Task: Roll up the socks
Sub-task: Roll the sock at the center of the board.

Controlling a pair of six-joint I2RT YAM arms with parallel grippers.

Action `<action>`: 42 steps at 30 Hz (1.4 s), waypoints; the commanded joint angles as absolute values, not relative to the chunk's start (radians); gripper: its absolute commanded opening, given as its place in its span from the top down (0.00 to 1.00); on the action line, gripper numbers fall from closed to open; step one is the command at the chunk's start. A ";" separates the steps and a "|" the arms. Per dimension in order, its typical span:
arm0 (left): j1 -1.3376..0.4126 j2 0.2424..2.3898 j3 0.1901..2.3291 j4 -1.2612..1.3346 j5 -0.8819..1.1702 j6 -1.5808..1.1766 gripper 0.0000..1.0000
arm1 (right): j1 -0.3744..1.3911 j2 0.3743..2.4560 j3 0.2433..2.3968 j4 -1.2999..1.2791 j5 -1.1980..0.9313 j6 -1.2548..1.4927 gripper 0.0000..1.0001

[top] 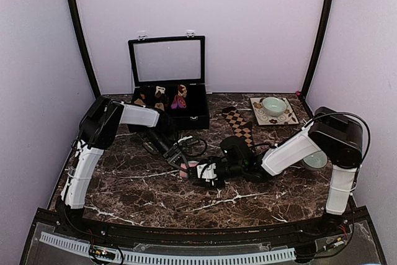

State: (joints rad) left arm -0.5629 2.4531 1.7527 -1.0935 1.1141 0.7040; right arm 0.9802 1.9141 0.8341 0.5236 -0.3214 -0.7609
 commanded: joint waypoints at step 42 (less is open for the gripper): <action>-0.521 1.545 1.161 -0.292 0.269 0.527 0.01 | 0.910 2.090 0.859 0.200 -0.350 -0.330 0.81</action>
State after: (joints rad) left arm -0.5346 1.7386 1.2789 -0.6304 0.4789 0.5930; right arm 0.9176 2.0109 0.9371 0.5121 -0.3298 -0.4477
